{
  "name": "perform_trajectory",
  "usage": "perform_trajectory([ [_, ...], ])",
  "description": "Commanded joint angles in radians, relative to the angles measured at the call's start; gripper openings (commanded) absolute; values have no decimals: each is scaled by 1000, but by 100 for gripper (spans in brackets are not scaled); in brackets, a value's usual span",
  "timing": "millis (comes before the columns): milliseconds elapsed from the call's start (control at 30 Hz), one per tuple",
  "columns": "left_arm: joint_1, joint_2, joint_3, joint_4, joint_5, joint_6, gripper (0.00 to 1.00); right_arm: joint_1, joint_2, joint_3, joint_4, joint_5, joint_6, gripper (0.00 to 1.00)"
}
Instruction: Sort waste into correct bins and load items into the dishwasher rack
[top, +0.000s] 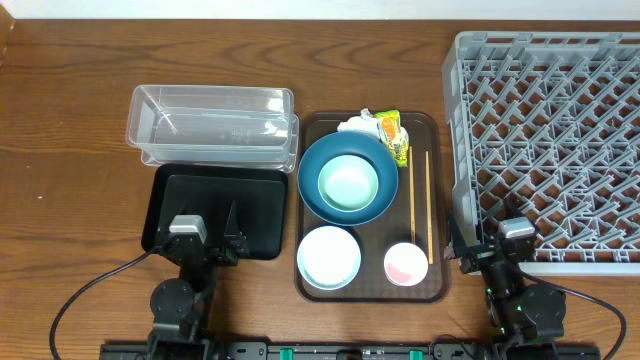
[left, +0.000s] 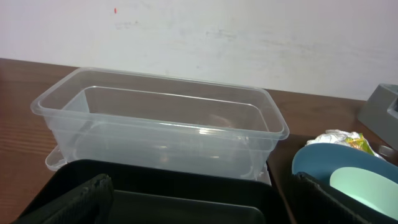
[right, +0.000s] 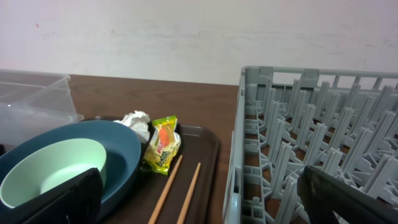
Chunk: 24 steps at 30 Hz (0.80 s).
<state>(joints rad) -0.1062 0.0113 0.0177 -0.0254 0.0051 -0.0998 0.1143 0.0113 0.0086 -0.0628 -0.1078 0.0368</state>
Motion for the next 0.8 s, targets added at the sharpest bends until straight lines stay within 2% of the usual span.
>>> perform_trajectory([
  [0,5,-1,-14,-46,-13,13,93,-3,-5,-3,-1,-1,0,99],
  [533,5,-1,-14,-47,-7,9,93,-3,-5,-3,0,-12,6,99],
  [667,5,1,-13,-23,118,-111,93,-3,-5,-3,7,-43,146,99],
  [767,5,1,-12,6,264,-178,93,-3,-5,-3,10,-99,234,99],
])
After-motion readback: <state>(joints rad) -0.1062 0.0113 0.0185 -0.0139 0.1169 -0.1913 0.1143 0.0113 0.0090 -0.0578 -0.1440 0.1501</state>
